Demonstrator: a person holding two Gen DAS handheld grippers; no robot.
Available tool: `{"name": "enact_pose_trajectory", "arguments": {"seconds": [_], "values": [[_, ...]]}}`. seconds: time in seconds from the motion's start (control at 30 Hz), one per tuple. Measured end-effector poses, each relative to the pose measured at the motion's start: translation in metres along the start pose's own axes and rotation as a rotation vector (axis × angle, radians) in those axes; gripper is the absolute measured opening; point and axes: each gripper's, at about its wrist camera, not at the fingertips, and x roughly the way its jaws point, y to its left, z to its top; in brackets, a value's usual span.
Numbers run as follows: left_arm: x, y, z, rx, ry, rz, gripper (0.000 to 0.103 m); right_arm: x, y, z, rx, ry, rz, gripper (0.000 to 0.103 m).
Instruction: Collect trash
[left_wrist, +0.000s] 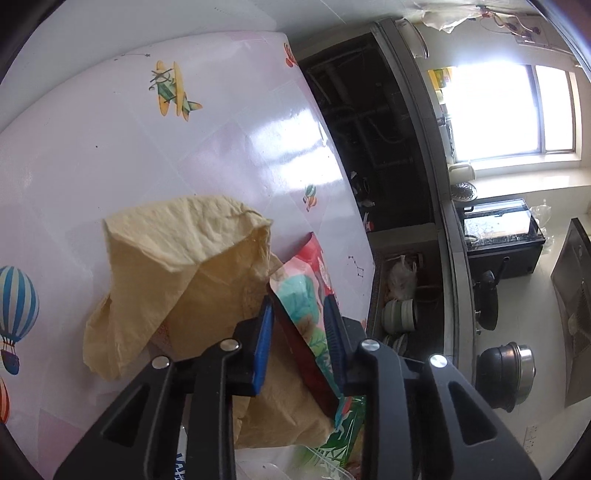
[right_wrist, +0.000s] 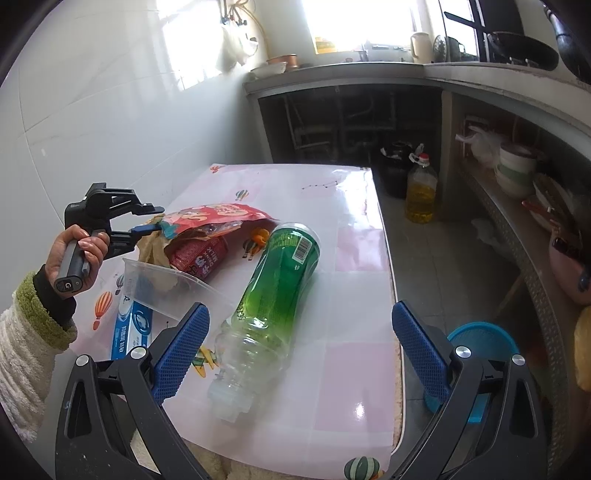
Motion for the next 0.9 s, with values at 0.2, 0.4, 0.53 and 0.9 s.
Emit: {"name": "enact_pose_trajectory", "arguments": {"seconds": [0.2, 0.4, 0.53, 0.9], "values": [[0.000, -0.010, -0.006, 0.079, 0.008, 0.022, 0.006, -0.003, -0.004, -0.001, 0.009, -0.002, -0.007, 0.095], [-0.017, -0.029, -0.010, 0.144, -0.028, -0.064, 0.002, -0.004, -0.005, -0.003, 0.015, -0.005, -0.008, 0.095], [-0.031, -0.045, -0.017, 0.173, -0.063, -0.160, 0.001, -0.004, -0.006, -0.003, 0.019, -0.006, -0.012, 0.095], [-0.087, -0.076, -0.054, 0.242, -0.141, -0.367, 0.001, -0.015, -0.011, -0.005, 0.043, -0.029, -0.011, 0.095]]}}
